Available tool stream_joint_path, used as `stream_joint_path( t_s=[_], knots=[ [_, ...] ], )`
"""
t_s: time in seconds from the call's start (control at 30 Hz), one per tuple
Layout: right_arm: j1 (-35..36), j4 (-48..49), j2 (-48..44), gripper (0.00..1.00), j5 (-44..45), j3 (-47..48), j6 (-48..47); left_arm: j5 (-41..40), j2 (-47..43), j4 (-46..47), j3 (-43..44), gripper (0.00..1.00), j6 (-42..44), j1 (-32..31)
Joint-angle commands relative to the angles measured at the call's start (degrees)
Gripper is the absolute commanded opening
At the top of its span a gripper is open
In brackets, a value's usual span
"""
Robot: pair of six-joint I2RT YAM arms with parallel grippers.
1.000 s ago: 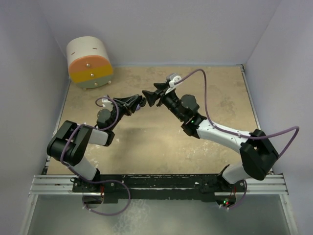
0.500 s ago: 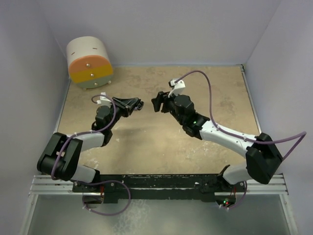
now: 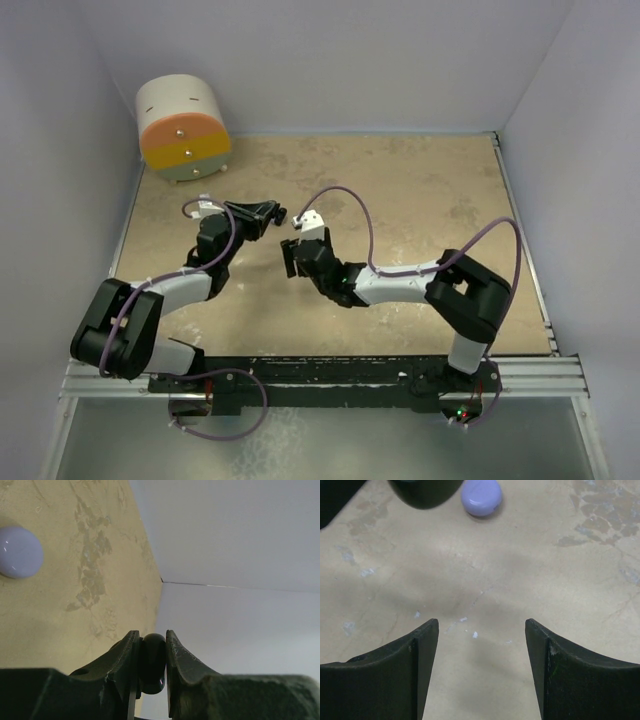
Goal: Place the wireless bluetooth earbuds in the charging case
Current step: Close the charging case.
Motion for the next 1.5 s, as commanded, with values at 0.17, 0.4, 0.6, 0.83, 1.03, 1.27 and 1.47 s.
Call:
stream_joint_path(
  t_s=[0.17,0.4,0.6,0.83,1.03,1.27,1.47],
  knots=[
    [1.67,27.68,1.63,0.78,5.34,-2.36,-3.2,-3.45,-2.43,0.74,1.25,0.0,-4.54,-2.25],
    [1.64,28.36,7.85,0.8,5.0,3.18,-4.44,-3.94,-3.31,0.88,0.17,0.0,-5.45,-2.71],
    [1.51,31.83,9.59,0.82,8.79,3.8,-4.99,-3.45,-5.06,0.24,-0.78,0.0,-5.67,-2.74],
    [0.65,38.85,8.92,0.82,10.98,1.12,-7.46,-2.87,-6.64,-0.45,-3.03,0.0,-5.89,-3.03],
    [-0.68,38.39,7.97,0.82,13.73,0.37,-7.57,-2.81,-7.17,-0.87,-4.1,0.0,-5.49,-3.16],
    [-1.97,33.39,3.26,0.83,18.52,-3.99,-3.8,-3.18,-6.11,-1.61,-3.27,0.0,-3.86,-3.11],
    [-2.11,28.92,-4.33,0.84,20.9,-9.52,-0.95,-3.05,-2.3,-0.01,-2.92,0.0,-2.63,-3.06]
  ],
)
